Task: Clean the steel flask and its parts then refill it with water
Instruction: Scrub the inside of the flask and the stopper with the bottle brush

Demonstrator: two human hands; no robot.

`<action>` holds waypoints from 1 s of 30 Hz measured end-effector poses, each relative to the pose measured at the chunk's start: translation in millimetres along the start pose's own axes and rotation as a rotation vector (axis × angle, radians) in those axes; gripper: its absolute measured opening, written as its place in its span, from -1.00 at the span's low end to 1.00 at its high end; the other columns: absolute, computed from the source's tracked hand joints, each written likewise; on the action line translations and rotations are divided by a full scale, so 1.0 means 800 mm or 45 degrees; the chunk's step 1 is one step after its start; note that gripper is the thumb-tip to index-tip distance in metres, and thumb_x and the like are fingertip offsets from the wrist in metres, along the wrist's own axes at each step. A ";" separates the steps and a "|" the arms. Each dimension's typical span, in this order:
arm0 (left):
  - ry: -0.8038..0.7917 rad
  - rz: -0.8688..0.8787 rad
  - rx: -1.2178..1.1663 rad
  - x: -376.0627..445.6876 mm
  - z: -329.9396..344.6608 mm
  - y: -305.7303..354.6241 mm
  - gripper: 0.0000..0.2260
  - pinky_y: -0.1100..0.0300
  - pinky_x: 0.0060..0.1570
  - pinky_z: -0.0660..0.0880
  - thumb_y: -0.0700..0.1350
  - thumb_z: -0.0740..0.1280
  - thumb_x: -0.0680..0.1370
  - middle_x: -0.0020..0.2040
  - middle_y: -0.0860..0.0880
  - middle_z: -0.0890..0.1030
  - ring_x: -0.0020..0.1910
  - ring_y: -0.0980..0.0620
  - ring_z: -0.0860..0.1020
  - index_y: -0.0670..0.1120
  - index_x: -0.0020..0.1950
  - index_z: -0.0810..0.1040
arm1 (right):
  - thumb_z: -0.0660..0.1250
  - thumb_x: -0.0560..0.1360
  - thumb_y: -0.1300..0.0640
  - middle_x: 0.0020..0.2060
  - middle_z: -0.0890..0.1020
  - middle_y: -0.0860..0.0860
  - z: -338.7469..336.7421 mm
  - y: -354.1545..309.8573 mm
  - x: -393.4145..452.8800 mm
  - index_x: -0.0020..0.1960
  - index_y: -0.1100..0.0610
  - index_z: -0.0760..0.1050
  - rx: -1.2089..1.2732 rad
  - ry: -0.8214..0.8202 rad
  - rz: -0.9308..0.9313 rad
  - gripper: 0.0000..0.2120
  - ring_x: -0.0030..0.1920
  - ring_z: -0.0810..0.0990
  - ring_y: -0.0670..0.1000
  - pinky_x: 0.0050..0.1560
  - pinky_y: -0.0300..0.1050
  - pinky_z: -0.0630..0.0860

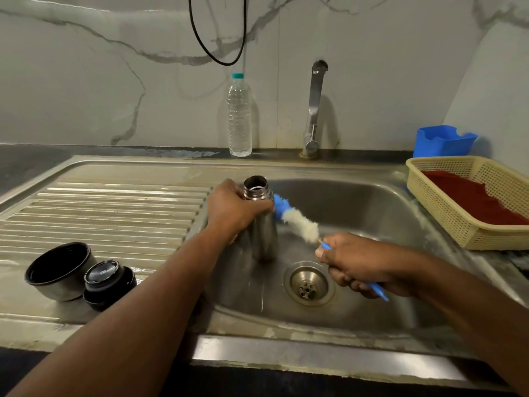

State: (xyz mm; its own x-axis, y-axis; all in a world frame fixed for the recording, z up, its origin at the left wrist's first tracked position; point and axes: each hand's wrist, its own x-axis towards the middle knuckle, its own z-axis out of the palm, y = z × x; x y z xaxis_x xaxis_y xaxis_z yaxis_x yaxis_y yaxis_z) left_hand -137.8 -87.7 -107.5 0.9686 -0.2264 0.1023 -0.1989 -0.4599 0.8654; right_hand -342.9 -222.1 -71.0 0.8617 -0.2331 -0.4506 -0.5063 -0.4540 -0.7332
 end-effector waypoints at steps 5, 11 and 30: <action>0.033 0.095 -0.072 -0.004 -0.004 0.008 -0.55 0.10 -0.13 0.60 0.06 0.67 0.33 -0.08 0.02 0.62 -0.12 0.05 0.63 0.03 -0.02 0.45 | 0.10 0.75 0.05 -0.55 0.38 -0.07 0.015 -0.006 0.000 -0.17 0.09 0.34 0.065 -0.036 -0.041 -0.68 -0.62 0.24 -0.12 -0.61 -0.30 0.19; 0.057 0.109 -0.601 0.003 -0.005 0.018 -0.63 -0.02 -0.02 0.63 0.19 0.50 0.52 0.00 -0.05 0.60 -0.06 -0.01 0.63 0.04 0.08 0.40 | 0.16 0.72 0.03 -0.49 0.43 -0.08 0.000 -0.006 0.010 0.00 0.06 0.43 0.168 0.454 -0.391 -0.82 -0.61 0.32 -0.12 -0.56 -0.18 0.29; -0.383 0.331 0.067 -0.004 0.004 0.008 -0.40 0.20 -0.06 0.55 0.02 0.69 0.28 0.00 0.03 0.62 -0.08 0.12 0.58 -0.08 0.22 0.53 | 0.10 0.69 -0.21 -0.44 0.51 -0.03 -0.030 0.016 0.028 -0.27 0.00 0.37 -0.735 0.885 -0.478 -0.55 -0.40 0.52 -0.02 -0.34 -0.04 0.44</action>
State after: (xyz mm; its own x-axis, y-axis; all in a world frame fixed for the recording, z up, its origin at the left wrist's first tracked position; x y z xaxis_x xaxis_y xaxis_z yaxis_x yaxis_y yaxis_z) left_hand -142.4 -92.9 -103.4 0.7999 -0.5785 0.1597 -0.4465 -0.3956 0.8026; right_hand -329.5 -253.5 -78.6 0.8851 -0.3583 0.2971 -0.2603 -0.9102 -0.3222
